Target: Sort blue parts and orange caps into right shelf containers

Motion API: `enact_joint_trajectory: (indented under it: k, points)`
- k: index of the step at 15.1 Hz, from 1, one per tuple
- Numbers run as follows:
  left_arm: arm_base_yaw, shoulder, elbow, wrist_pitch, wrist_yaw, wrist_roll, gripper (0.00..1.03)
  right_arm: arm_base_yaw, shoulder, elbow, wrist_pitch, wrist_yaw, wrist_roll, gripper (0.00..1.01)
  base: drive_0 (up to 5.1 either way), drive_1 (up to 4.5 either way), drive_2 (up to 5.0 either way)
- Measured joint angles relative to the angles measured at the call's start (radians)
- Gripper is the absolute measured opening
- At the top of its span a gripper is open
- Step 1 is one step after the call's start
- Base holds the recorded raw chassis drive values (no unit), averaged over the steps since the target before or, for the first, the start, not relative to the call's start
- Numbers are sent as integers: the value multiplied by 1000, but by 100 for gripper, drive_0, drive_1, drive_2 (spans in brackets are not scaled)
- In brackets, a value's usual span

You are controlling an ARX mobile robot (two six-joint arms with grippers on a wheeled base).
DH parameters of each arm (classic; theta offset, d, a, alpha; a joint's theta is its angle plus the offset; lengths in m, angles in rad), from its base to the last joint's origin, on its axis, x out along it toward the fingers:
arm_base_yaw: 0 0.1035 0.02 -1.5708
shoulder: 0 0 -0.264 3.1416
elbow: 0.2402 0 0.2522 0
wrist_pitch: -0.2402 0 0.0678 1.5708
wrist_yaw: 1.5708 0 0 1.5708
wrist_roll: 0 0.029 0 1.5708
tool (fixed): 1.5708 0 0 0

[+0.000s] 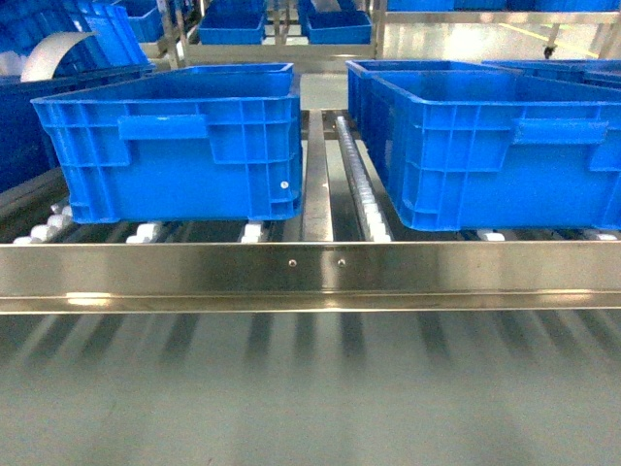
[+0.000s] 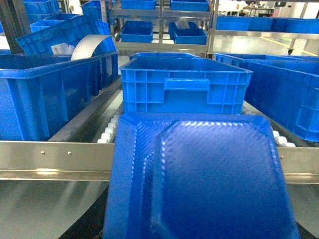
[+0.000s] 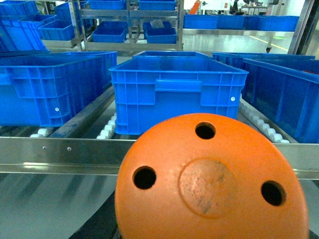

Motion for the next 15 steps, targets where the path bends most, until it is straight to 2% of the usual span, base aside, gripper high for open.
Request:
enact_joint_trajectory:
  k: [15]
  points:
    - [0, 0, 0, 0, -1, 0, 43, 0, 0, 0, 0, 0, 0, 45, 3, 429, -422]
